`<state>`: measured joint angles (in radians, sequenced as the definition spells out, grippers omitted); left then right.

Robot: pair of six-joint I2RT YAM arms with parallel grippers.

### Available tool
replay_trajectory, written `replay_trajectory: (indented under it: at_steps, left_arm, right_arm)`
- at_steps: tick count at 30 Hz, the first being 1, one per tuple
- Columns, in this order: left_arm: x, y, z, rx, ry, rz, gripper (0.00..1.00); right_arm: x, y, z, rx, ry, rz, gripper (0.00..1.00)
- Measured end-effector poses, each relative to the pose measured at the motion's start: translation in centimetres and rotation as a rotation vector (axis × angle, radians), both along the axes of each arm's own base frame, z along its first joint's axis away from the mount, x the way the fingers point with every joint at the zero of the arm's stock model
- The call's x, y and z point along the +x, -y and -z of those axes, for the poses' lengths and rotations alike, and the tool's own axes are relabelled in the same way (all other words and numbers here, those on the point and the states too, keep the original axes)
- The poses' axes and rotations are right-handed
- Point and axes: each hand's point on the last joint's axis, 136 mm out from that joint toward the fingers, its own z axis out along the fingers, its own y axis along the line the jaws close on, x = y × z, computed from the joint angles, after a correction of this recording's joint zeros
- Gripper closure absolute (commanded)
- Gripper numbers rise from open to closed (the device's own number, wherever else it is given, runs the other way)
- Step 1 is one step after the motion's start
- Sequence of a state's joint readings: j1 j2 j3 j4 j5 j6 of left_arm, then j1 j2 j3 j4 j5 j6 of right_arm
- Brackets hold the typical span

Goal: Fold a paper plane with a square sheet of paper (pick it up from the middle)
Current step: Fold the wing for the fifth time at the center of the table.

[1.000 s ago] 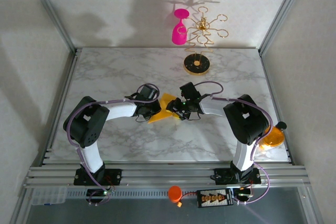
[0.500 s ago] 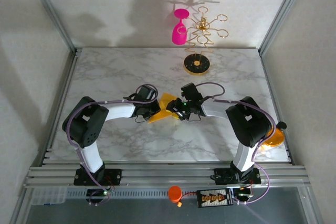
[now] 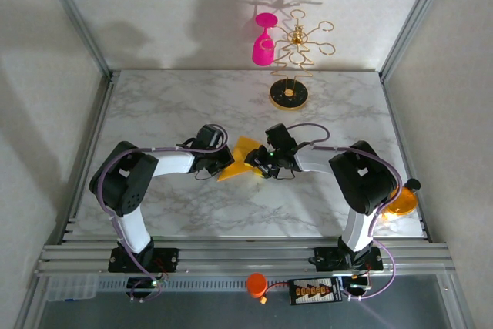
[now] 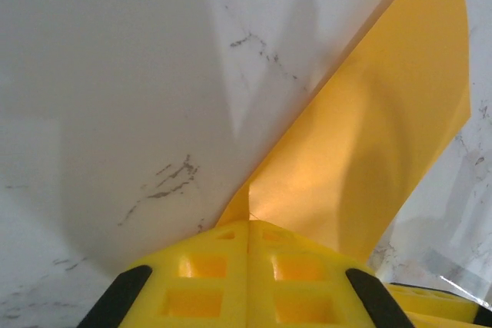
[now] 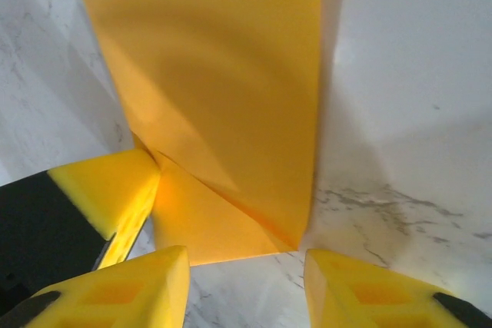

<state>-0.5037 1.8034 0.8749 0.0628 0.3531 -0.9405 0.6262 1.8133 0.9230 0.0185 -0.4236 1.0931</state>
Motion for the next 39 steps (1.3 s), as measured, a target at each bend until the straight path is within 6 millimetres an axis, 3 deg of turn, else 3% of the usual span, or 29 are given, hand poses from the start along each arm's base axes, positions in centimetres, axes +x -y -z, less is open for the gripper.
replay_trajectory:
  at_steps: [16, 39]
  left_arm:
    - [0.1, 0.0, 0.0, -0.003, 0.002, 0.001, 0.94]
    - [0.0, -0.1, 0.1, -0.041, -0.002, 0.006, 0.94]
  right_arm:
    - [0.5, -0.7, -0.5, 0.069, 0.035, 0.009, 0.64]
    - [0.2, 0.2, 0.4, 0.054, 0.014, 0.066, 0.71]
